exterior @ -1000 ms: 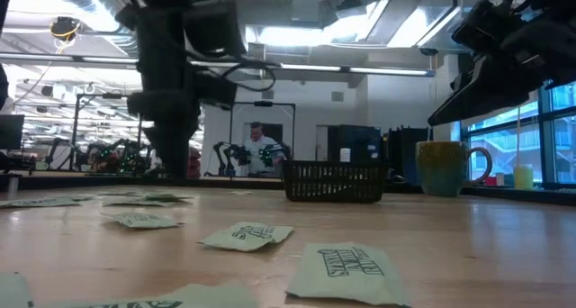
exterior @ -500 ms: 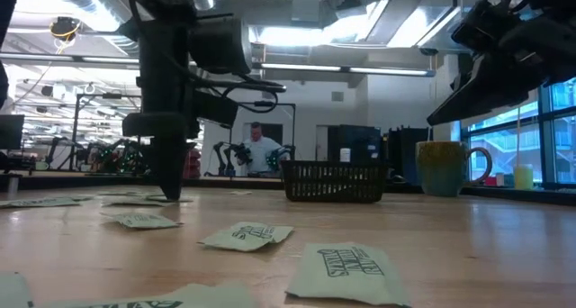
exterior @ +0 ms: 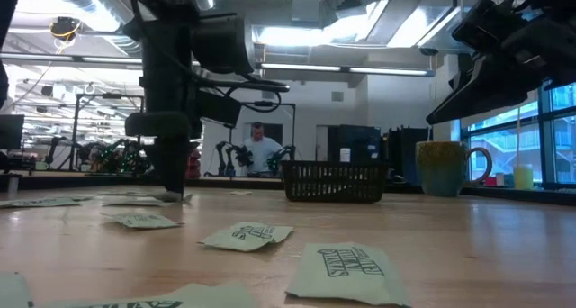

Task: Pick and place Stevia / Truvia into bins
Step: Put the stevia packet into the black basket

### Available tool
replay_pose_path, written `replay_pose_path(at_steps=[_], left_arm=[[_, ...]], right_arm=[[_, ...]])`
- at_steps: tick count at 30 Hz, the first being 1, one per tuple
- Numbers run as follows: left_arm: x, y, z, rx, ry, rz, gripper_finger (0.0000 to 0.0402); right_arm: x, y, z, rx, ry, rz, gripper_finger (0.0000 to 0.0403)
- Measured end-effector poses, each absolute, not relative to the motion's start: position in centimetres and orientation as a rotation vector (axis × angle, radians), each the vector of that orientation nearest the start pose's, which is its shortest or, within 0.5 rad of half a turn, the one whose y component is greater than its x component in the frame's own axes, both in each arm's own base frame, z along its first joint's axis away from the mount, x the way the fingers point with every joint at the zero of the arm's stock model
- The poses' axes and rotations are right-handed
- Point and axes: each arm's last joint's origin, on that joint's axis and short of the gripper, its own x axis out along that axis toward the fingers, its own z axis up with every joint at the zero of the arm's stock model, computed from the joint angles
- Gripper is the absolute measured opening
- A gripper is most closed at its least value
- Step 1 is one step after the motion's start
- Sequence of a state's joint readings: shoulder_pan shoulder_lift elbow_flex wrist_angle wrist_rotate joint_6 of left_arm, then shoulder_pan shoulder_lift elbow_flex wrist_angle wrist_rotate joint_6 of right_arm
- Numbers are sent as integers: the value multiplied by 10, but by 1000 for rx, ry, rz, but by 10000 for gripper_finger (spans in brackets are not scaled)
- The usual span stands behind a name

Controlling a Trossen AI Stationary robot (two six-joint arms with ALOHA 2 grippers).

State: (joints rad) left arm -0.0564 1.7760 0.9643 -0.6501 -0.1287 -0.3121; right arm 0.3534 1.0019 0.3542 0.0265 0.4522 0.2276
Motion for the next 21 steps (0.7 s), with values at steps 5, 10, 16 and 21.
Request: replay_pose_path(at_steps=[5, 10, 16, 21], left_arm=[[312, -15, 145, -87, 1401, 234, 2], [336, -15, 175, -23, 1290, 168, 2], [362, -7, 214, 86, 1109, 157, 3], [378, 7, 230, 181, 953, 158, 3]], right_arm=[[179, 52, 171, -23, 556, -160, 131], [178, 52, 171, -23, 557, -160, 131], [178, 52, 171, -23, 557, -160, 131], [178, 52, 171, -23, 557, -160, 131]])
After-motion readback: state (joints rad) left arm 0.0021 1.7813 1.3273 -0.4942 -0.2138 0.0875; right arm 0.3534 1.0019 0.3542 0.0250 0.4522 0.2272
